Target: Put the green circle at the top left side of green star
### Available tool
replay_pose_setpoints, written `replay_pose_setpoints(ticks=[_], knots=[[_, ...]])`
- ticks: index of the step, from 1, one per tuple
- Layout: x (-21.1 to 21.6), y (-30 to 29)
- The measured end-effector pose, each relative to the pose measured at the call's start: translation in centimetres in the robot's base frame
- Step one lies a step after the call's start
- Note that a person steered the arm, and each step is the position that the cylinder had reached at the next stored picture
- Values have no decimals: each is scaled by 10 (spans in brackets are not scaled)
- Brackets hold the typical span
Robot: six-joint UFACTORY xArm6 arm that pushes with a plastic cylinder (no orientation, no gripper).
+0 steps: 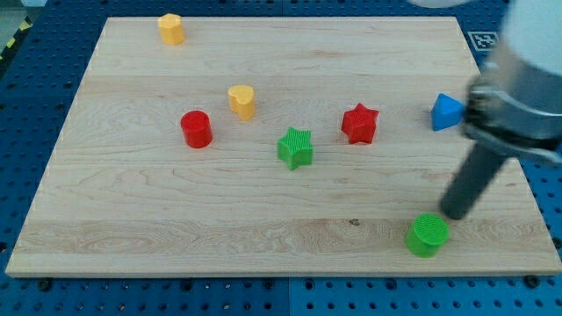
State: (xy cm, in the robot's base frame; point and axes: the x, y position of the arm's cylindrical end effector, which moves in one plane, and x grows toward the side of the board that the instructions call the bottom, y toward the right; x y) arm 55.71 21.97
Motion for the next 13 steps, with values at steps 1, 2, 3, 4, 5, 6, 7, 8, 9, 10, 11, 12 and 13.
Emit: replay_pose_setpoints(ticks=[1, 2, 3, 4, 5, 6, 7, 8, 9, 10, 11, 12, 13], knots=[[3, 59], [28, 57], [37, 14], [37, 14], [38, 14], [44, 9], [52, -8], [52, -10], [52, -20], [52, -39], [39, -53], [21, -79], [20, -111]])
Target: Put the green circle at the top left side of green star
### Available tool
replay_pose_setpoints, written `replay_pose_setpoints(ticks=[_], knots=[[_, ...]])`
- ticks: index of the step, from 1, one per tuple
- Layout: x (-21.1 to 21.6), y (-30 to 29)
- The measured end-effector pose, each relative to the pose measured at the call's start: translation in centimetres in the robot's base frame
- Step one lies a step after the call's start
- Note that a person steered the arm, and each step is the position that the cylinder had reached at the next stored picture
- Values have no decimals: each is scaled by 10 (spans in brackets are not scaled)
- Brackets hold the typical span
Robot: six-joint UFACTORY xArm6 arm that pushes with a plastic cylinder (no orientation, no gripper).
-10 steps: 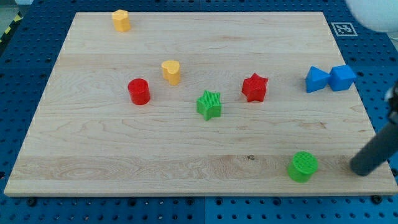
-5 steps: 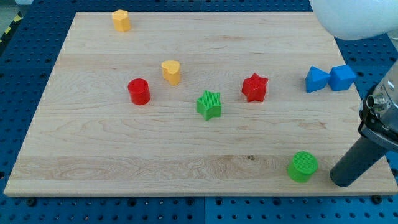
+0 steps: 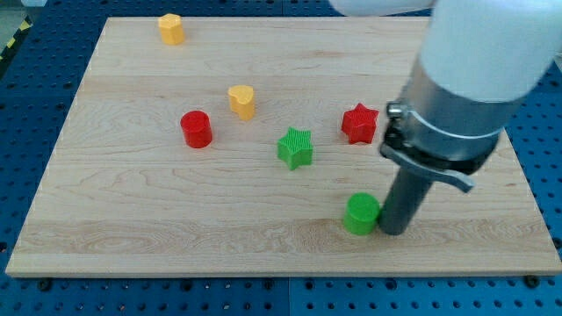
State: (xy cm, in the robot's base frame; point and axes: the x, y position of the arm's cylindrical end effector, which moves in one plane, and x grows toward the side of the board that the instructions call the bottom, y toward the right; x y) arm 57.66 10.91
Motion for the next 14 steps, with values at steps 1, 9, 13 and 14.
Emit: replay_pose_setpoints(ticks=[1, 9, 13, 14], knots=[[-1, -32], [-44, -166], [-33, -156], [-43, -147]])
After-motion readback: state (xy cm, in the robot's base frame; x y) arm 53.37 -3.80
